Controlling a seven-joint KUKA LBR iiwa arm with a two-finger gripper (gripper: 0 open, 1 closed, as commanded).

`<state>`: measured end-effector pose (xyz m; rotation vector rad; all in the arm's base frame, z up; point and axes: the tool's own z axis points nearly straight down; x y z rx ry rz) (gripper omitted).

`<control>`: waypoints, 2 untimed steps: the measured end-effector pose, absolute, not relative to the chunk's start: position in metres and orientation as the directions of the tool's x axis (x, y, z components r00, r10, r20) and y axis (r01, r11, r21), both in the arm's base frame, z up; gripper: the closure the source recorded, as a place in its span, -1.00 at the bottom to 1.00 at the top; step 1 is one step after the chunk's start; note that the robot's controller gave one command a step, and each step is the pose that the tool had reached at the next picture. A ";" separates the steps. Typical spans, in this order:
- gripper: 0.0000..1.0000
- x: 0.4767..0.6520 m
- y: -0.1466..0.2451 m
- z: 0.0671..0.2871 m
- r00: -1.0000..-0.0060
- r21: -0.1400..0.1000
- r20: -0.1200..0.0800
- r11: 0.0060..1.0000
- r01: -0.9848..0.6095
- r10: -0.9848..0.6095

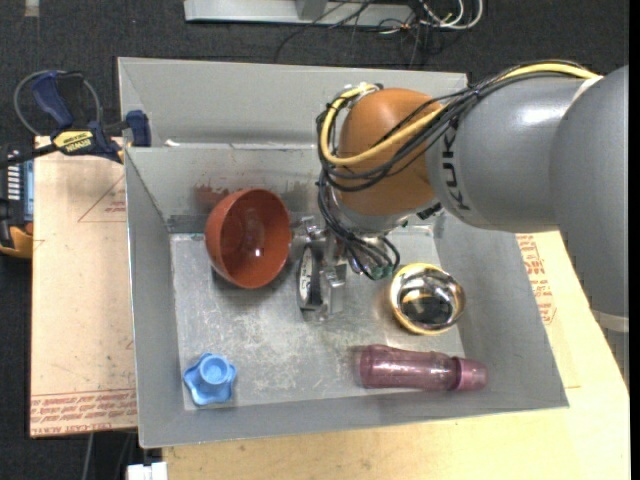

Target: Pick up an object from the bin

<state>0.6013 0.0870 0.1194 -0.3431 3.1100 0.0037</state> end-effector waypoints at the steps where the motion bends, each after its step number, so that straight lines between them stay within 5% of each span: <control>1: -1.00 0.497 0.228 0.080 -0.996 0.009 -0.008 0.996 -0.087 -0.087; 2: -1.00 0.640 0.132 0.071 -0.987 0.002 -0.011 0.987 -0.159 -0.159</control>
Offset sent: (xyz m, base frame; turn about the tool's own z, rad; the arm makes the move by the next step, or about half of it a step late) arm 0.0398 0.0414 -0.0494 0.0606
